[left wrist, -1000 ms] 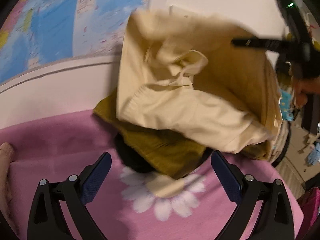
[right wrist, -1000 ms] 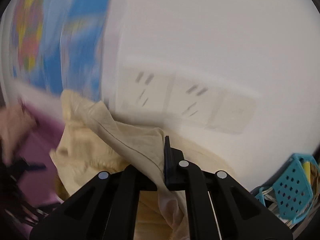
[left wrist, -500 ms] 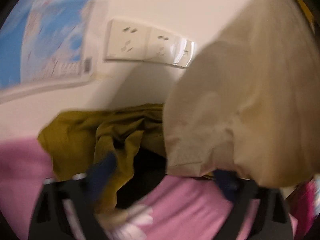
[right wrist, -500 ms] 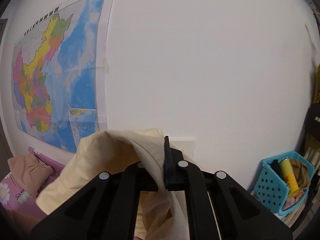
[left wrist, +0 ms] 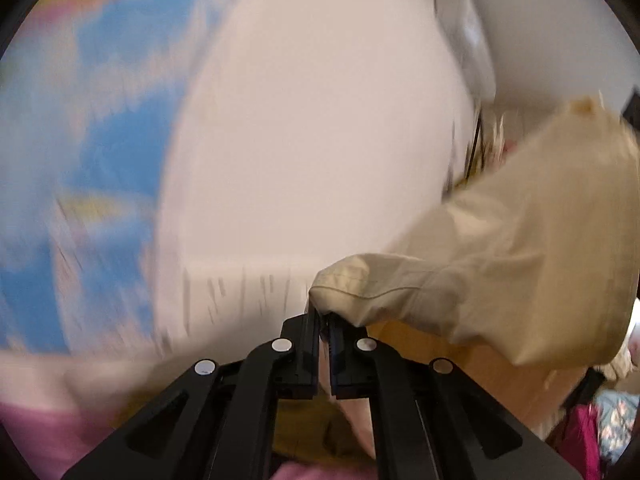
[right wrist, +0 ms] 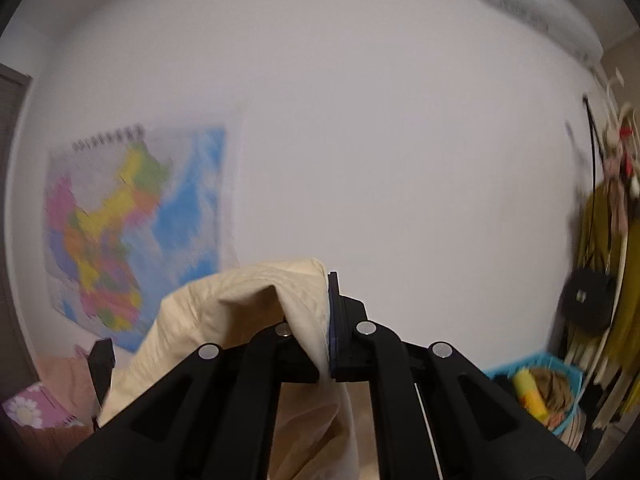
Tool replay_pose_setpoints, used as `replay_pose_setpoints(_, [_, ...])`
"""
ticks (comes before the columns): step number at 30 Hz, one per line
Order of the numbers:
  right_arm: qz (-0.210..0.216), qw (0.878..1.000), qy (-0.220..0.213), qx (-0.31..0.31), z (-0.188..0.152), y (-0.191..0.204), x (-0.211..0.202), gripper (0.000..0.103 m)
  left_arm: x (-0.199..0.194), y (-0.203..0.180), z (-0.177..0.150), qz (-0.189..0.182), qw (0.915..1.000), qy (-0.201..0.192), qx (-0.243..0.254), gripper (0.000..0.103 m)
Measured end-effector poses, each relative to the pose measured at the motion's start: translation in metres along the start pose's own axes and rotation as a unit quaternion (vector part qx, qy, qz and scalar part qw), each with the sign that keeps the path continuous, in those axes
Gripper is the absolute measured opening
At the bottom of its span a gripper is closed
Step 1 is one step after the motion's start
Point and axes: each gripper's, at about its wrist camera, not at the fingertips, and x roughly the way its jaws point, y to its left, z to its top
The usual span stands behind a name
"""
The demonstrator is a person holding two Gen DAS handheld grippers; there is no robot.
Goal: Fold large clothes
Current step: 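Lift the cream shirt off the pile with both grippers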
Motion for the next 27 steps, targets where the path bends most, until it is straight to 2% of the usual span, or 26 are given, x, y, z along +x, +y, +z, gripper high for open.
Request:
replay_pose_setpoints(1, [0.009, 1.000, -0.010, -0.003, 0.010, 0.006, -0.015, 0.002, -0.026, -0.001, 0.021, -0.001, 0.9997, -0.025, 0.002, 0.002])
replay_pose_setpoints(3, [0.017, 1.000, -0.023, -0.012, 0.022, 0.018, -0.036, 0.002, -0.055, -0.016, 0.039, -0.004, 0.9987, -0.051, 0.009, 0.002])
replay_pose_setpoints(6, [0.039, 0.999, -0.033, -0.016, 0.035, 0.038, -0.066, 0.002, -0.104, -0.035, 0.062, 0.025, 0.9960, -0.078, 0.038, 0.002])
replay_pose_setpoints(11, [0.114, 0.992, -0.049, -0.014, 0.037, 0.079, -0.108, 0.002, -0.218, -0.054, 0.090, 0.095, 0.9854, -0.123, 0.069, 0.002])
replay_pose_setpoints(14, [0.183, 0.982, -0.046, 0.005, 0.030, 0.105, -0.123, 0.003, -0.274, -0.060, 0.091, 0.144, 0.9770, -0.131, 0.088, 0.002])
replay_pose_setpoints(17, [0.239, 0.970, -0.025, 0.019, 0.016, 0.131, -0.124, 0.003, -0.329, -0.069, 0.093, 0.210, 0.9607, -0.135, 0.122, 0.002])
replay_pose_setpoints(18, [0.261, 0.965, -0.015, 0.028, 0.007, 0.139, -0.119, 0.003, -0.341, -0.072, 0.090, 0.240, 0.9520, -0.131, 0.138, 0.003])
replay_pose_setpoints(20, [0.286, 0.957, 0.012, 0.040, -0.010, 0.154, -0.099, 0.003, -0.350, -0.073, 0.084, 0.279, 0.9407, -0.115, 0.155, 0.003])
replay_pose_setpoints(22, [0.302, 0.950, 0.053, 0.065, -0.037, 0.166, -0.060, 0.003, -0.338, -0.059, 0.072, 0.316, 0.9313, -0.069, 0.167, 0.003])
replay_pose_setpoints(24, [0.310, 0.940, 0.109, 0.095, -0.070, 0.178, -0.008, 0.003, -0.321, -0.033, 0.056, 0.341, 0.9262, -0.018, 0.159, 0.003])
replay_pose_setpoints(27, [0.307, 0.919, 0.199, 0.146, -0.143, 0.196, 0.088, 0.003, -0.276, 0.037, 0.019, 0.376, 0.9158, 0.072, 0.121, 0.003])
